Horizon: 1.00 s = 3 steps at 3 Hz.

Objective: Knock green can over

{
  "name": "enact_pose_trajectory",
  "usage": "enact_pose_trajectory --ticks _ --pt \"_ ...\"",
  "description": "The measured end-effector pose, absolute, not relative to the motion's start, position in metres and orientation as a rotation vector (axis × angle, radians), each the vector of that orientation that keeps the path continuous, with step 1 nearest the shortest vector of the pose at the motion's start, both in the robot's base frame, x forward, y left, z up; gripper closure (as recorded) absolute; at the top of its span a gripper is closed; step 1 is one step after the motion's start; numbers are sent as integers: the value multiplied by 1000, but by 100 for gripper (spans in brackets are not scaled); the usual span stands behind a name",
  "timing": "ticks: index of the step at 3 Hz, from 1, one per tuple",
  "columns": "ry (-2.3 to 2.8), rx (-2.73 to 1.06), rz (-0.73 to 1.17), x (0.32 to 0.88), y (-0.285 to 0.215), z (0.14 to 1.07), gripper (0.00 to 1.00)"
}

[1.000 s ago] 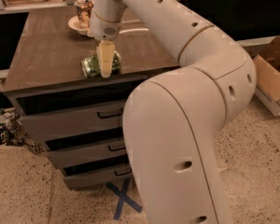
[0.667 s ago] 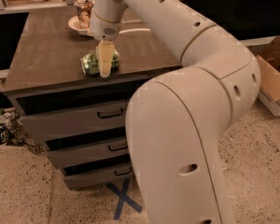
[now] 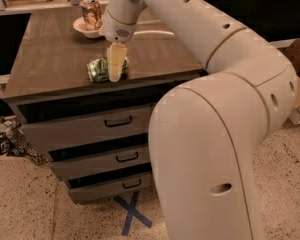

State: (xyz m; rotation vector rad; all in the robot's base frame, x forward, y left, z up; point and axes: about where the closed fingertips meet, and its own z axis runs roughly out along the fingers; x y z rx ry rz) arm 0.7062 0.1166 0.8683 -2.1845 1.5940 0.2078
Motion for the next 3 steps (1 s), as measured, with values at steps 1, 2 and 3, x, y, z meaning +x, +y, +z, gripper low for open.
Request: enact_pose_trajectory --ticks 1,2,3 --pt "1589 -2032 271 704 97 888 0" --pt "1626 -1845 282 701 50 915 0" --pt "1638 -1827 275 702 40 914 0"
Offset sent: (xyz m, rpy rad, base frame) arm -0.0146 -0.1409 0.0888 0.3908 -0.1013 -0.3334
